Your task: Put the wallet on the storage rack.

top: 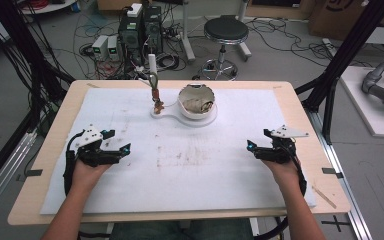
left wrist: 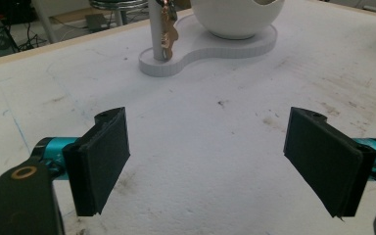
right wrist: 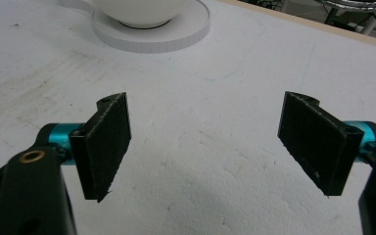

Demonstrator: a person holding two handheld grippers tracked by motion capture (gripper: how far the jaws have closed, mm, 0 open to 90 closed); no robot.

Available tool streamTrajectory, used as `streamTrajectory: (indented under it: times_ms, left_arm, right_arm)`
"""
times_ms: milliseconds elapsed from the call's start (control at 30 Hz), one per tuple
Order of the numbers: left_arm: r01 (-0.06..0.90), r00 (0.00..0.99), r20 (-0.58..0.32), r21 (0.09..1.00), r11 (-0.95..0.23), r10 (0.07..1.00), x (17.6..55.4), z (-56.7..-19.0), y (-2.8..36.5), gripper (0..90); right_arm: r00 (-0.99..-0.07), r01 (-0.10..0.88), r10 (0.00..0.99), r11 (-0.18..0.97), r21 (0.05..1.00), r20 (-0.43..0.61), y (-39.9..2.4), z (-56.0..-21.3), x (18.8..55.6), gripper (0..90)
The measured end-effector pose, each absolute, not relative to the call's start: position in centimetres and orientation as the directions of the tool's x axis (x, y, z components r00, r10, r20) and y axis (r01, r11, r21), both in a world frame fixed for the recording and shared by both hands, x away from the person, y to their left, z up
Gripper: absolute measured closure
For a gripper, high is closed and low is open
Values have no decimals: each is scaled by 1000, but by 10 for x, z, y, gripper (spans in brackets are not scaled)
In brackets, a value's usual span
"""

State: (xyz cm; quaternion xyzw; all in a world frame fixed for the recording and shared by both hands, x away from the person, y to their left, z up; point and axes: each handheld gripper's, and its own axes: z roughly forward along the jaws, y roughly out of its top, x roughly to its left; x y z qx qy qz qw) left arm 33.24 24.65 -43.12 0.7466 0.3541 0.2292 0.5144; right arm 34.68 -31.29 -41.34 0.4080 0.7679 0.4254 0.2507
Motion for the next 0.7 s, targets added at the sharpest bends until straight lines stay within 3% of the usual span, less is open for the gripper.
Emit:
streamTrajectory:
  times_ms: [700]
  left_arm:
    - [304,632,-25,928,-217,774,331,-432,251,170]
  right_arm:
    - [-545,410,837,323,853,-54,-309,-414,349,203]
